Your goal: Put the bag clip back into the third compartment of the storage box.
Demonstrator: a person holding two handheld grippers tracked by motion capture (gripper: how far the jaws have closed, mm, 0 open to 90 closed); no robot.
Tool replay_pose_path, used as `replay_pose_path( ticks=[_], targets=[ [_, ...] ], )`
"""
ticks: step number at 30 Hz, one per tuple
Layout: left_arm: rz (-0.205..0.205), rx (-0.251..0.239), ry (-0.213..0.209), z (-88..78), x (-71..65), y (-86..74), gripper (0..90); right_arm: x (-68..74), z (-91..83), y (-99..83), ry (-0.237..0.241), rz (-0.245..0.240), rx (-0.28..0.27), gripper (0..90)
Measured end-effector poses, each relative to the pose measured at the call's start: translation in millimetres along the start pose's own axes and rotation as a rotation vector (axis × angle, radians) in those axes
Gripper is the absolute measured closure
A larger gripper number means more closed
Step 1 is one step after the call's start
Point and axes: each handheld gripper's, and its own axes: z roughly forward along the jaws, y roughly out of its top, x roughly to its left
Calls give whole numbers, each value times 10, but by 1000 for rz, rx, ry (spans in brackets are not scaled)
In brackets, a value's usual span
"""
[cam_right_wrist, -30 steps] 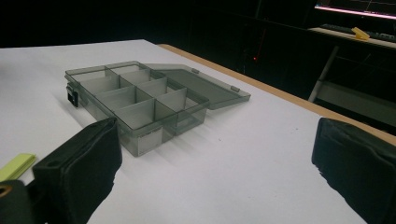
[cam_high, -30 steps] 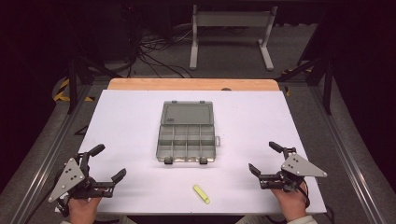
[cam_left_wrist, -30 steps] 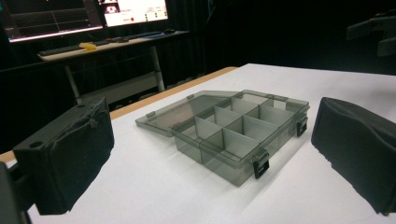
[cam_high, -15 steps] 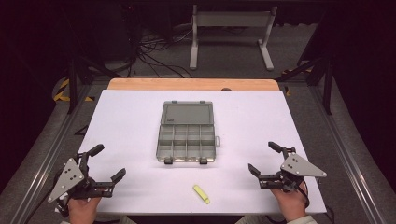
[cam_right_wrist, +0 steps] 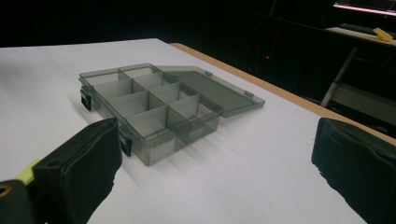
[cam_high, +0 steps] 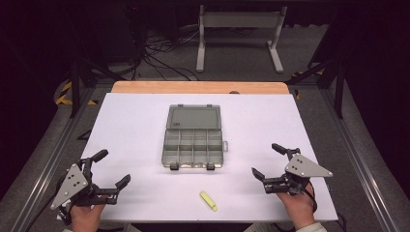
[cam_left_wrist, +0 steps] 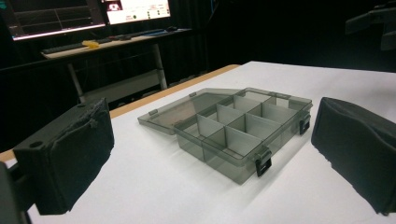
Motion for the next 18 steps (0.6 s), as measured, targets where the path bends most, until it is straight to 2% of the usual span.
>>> replay_pose_path(
  ticks=[9, 10, 11, 18],
  targets=[
    [2, 7, 2, -2, 2, -2, 0, 98, 155, 186, 63, 7, -22, 24],
    [-1, 6, 2, -1, 5, -4, 0, 109, 174, 203, 67, 4, -22, 24],
    [-2, 6, 0, 1, 6, -5, 0, 152, 248, 265, 92, 1, -23, 24],
    [-1, 8, 0, 2, 8, -7, 0, 237, 404, 358, 135, -23, -25, 24]
  ],
)
